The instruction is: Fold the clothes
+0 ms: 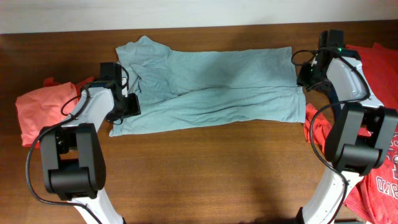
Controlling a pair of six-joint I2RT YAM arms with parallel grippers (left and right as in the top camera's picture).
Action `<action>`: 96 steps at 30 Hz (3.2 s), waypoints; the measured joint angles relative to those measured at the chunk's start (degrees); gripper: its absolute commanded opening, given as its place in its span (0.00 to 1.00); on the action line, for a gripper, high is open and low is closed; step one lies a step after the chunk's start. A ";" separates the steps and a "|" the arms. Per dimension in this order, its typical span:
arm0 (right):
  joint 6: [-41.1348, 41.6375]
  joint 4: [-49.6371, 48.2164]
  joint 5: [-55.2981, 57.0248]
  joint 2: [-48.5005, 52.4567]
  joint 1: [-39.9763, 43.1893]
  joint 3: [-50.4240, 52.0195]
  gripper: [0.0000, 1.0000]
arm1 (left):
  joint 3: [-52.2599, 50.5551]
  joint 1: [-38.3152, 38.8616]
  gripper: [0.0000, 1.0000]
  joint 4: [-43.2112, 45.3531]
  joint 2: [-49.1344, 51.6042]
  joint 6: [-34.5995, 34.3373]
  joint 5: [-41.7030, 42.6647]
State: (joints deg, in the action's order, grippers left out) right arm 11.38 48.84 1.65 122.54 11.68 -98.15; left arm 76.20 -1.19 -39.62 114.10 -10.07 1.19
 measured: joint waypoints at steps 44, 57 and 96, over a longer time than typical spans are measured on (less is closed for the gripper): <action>-10.29 16.74 -2.27 1.66 -0.37 9.97 0.50 | -13.20 -1.01 0.57 4.57 -6.03 0.48 -4.46; -5.99 19.17 -2.12 0.90 -0.37 11.91 0.50 | -16.02 -7.85 0.57 2.03 -7.89 0.90 -3.39; -2.03 29.18 -1.44 0.98 -0.42 20.04 0.45 | -16.20 -9.88 0.42 -9.53 -8.22 0.61 -3.78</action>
State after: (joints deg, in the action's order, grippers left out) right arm 9.34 78.02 0.21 123.52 11.27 -78.11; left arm 60.01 -11.07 -49.15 105.89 -9.45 -2.59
